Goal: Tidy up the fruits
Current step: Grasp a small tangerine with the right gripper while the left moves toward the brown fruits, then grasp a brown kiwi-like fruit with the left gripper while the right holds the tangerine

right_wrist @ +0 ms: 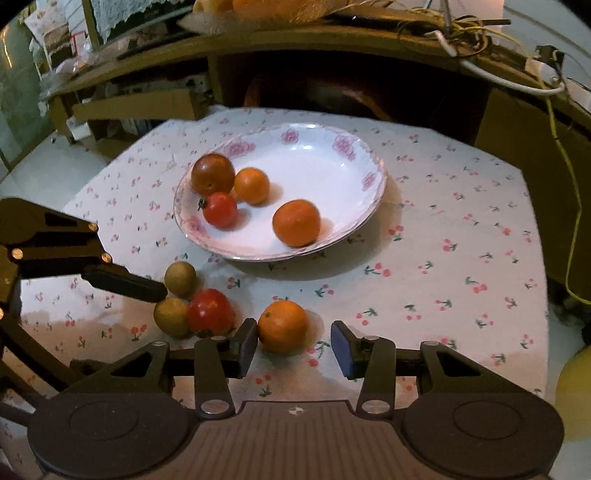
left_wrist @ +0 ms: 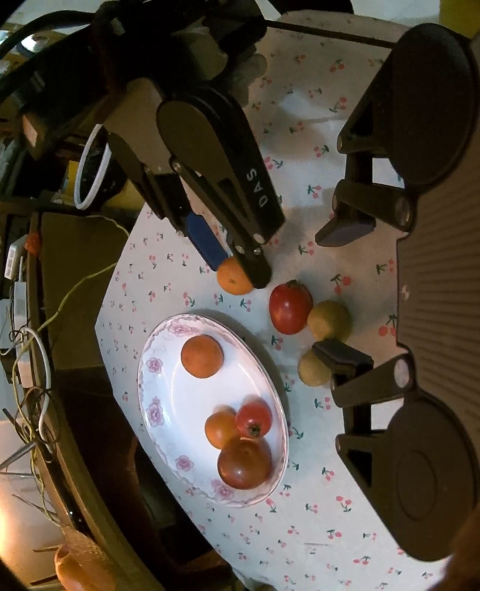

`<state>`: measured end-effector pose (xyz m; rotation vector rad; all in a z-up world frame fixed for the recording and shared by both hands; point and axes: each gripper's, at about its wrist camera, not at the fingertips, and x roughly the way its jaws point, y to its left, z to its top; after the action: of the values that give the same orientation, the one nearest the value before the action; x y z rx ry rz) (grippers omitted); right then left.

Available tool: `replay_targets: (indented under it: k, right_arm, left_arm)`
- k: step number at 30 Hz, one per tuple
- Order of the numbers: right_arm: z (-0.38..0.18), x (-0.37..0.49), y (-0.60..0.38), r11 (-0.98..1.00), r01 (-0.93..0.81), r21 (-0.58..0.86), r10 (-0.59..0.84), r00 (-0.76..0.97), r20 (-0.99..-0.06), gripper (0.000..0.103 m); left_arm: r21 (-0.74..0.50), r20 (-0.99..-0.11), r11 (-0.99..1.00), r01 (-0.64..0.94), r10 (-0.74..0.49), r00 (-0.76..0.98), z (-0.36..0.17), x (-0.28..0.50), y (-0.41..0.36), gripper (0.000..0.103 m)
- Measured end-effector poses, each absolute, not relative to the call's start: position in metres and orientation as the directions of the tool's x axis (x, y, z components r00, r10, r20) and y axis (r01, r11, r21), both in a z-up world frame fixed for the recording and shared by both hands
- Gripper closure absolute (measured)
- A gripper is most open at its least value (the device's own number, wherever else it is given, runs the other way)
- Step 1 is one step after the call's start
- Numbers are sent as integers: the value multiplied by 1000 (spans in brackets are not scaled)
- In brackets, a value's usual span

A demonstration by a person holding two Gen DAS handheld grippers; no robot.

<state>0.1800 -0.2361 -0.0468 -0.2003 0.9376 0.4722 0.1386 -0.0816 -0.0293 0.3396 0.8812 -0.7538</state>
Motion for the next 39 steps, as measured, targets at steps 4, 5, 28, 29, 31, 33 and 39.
replay_targets:
  k: [4, 5, 28, 29, 31, 33, 39]
  right_arm:
    - [-46, 181, -235, 894, -448, 28, 283, 515, -809, 70]
    - [-46, 182, -236, 897, -441, 34, 284, 514, -809, 70]
    - [-38, 175, -243, 912, -407, 58, 279, 509, -815, 71]
    - [-38, 175, -244, 912, -407, 59, 279, 509, -814, 71]
    - [-38, 176, -243, 912, -406, 60, 279, 507, -816, 71]
    - [-39, 175, -242, 911, -409, 55, 276, 505, -818, 71]
    - [-42, 171, -238, 899, -437, 38, 274, 491, -827, 71]
  left_arm:
    - [-5, -794, 700, 714, -437, 423, -32, 138, -83, 43]
    - [1, -793, 698, 716, -436, 426, -32, 138, -84, 44]
    - [15, -837, 633, 774, -416, 357, -40, 122, -96, 49]
    - [6, -834, 644, 765, -419, 359, -40, 124, -95, 50]
    - [6, -835, 658, 753, -411, 366, -41, 127, -96, 56]
    - [-5, -836, 658, 753, -416, 358, -40, 127, -96, 65]
    - [11, -839, 662, 750, -402, 367, -38, 127, -96, 72]
